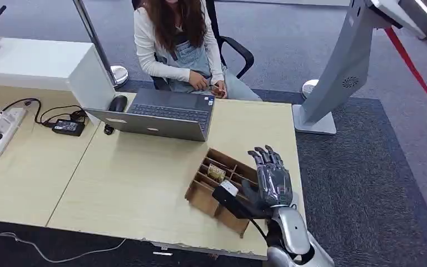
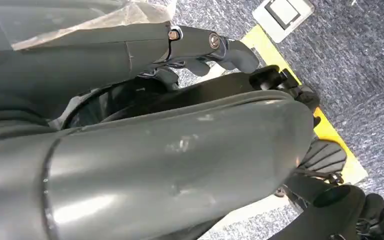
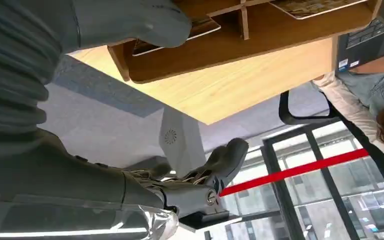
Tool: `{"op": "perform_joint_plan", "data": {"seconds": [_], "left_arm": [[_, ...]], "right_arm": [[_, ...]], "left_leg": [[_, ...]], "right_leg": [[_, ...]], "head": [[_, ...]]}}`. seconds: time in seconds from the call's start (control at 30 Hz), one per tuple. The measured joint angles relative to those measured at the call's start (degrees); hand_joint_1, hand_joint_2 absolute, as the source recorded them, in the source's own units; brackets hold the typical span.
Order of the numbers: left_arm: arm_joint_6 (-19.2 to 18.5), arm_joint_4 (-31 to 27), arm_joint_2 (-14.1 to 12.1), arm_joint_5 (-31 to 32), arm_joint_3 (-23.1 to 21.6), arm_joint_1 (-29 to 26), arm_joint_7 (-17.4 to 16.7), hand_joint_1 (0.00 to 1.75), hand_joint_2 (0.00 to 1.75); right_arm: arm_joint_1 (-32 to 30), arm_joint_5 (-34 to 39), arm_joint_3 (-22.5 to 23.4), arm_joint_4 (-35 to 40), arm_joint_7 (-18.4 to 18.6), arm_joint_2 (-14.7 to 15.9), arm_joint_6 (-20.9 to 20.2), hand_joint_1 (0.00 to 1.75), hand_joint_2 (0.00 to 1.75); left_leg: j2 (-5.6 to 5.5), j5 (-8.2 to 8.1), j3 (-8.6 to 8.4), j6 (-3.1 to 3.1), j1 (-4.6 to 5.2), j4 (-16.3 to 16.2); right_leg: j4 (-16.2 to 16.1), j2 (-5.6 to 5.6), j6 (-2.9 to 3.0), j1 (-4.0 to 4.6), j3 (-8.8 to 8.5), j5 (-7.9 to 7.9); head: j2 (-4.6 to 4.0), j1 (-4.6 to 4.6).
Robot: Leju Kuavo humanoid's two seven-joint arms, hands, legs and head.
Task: Pass the card to the sensor for recognition and then transmit it.
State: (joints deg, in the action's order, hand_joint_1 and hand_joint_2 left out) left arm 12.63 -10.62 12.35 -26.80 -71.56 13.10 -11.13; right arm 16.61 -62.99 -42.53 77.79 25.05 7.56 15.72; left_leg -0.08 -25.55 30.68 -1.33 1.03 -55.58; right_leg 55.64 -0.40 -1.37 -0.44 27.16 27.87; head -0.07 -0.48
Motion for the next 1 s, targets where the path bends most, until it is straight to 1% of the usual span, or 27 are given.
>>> {"op": "perform_joint_plan", "data": {"seconds": [0.1,0.13,0.17,0.2,0.23,0.3,0.4,0.47,0.67,0.7,0.73,0.77,0.8,0.83,1.0], "left_arm": [[0.02,0.00,0.00,0.00,0.00,0.00,-0.02,0.00,0.00],[0.02,-0.02,0.00,0.02,0.00,0.00,-0.02,0.00,0.00],[0.02,0.00,0.00,0.02,0.00,0.00,-0.02,0.00,0.00],[0.00,0.00,0.00,0.04,0.00,0.00,-0.02,0.00,0.00],[0.00,-0.02,0.00,0.11,0.00,0.00,-0.04,0.00,0.00],[-0.02,-0.02,0.00,0.17,0.00,0.00,-0.07,0.00,0.00],[-0.11,0.00,0.00,0.63,0.00,0.00,-0.17,0.00,0.00],[-0.17,0.00,0.00,0.92,0.00,-0.01,-0.22,0.00,0.00],[-0.26,0.00,0.02,1.09,0.00,-0.01,-0.26,0.00,0.00],[-0.28,0.00,0.02,1.16,0.00,-0.01,-0.31,0.00,0.00],[-0.35,0.00,0.02,1.24,0.00,-0.01,-0.33,0.00,0.00],[-0.37,0.00,0.02,1.38,0.00,-0.01,-0.37,0.00,0.00],[-0.46,0.00,0.02,1.66,0.00,-0.01,-0.41,0.00,0.00],[-0.50,0.00,0.02,1.88,0.00,0.00,-0.48,0.00,0.00],[-0.66,0.00,0.02,2.58,-0.04,0.00,-0.66,0.00,0.00]], "right_arm": [[0.00,0.07,0.00,0.00,0.00,0.00,0.00,0.63,1.75],[0.00,0.07,0.00,0.00,0.00,0.00,0.00,0.75,1.75],[0.00,0.09,0.00,0.00,0.00,0.00,0.00,0.79,1.75],[0.00,0.09,0.00,-0.02,0.00,0.00,0.00,0.94,1.75],[0.00,0.07,0.00,-0.07,0.00,0.02,0.02,1.33,1.75],[0.00,0.04,0.00,-0.11,0.00,0.02,0.07,1.40,1.75],[0.00,-0.07,0.00,-0.42,0.02,0.02,0.17,1.38,1.75],[0.00,-0.20,0.00,-0.68,0.02,0.02,0.17,1.40,1.75],[0.00,-0.46,0.00,-1.42,0.02,0.00,0.20,1.34,1.75],[0.00,-0.48,0.00,-1.42,0.02,0.02,0.20,1.31,1.75],[0.00,-0.52,0.00,-1.44,0.02,0.00,0.20,1.19,1.75],[0.00,-0.54,0.00,-1.44,0.02,0.00,0.20,1.12,1.75],[0.00,-0.55,0.00,-1.51,0.02,0.00,0.20,0.93,1.75],[0.00,-0.55,0.00,-1.66,0.02,-0.04,0.28,0.89,1.75],[-0.01,-0.52,-0.02,-1.95,-0.13,-0.15,0.70,0.89,1.75]], "left_leg": [[0.00,0.00,0.00,0.00,0.00,0.00],[0.00,0.00,0.00,0.00,0.00,0.00],[0.00,0.00,0.00,0.00,0.00,0.00],[0.00,0.00,0.00,0.00,0.00,0.00],[0.00,0.00,0.00,0.00,0.00,0.00],[0.00,0.00,0.00,0.00,0.00,0.00],[0.00,0.00,0.00,0.00,-0.01,0.00],[0.00,0.00,0.00,0.00,-0.01,0.00],[0.00,0.00,0.00,0.00,-0.01,0.00],[0.00,0.00,0.01,0.00,-0.01,0.00],[0.00,0.00,0.00,0.00,-0.01,0.00],[0.00,0.00,0.00,0.00,-0.01,0.00],[0.00,0.00,0.01,0.00,-0.01,0.00],[0.00,0.00,0.00,0.00,-0.01,0.00],[-0.01,0.00,0.00,0.00,-0.01,0.00]], "right_leg": [[0.00,0.00,0.00,0.00,0.00,0.00],[0.00,0.00,0.00,0.00,0.00,0.00],[0.00,0.00,0.00,0.00,0.01,0.00],[0.00,0.00,0.00,0.00,0.00,0.00],[0.00,0.00,0.00,0.00,0.00,0.00],[0.00,0.00,0.00,0.00,0.00,0.00],[0.00,0.00,0.00,0.00,0.00,0.00],[0.00,0.00,0.00,0.01,0.00,0.00],[0.00,0.00,0.00,0.01,0.00,0.00],[0.00,0.00,0.00,0.01,0.00,0.00],[0.00,0.00,0.00,0.01,0.00,0.00],[0.00,0.00,0.00,0.01,0.00,0.00],[0.00,0.00,0.00,0.01,0.00,0.00],[0.00,0.00,0.00,0.01,0.00,0.00],[0.00,0.00,0.00,0.01,0.00,0.00]], "head": [[0.00,0.00],[0.00,0.00],[0.00,0.00],[0.00,0.00],[0.00,0.00],[0.00,0.00],[0.00,0.00],[0.00,0.00],[0.00,0.00],[0.00,0.00],[0.00,0.00],[0.00,0.00],[0.00,0.00],[0.00,0.00],[0.00,0.00]]}}
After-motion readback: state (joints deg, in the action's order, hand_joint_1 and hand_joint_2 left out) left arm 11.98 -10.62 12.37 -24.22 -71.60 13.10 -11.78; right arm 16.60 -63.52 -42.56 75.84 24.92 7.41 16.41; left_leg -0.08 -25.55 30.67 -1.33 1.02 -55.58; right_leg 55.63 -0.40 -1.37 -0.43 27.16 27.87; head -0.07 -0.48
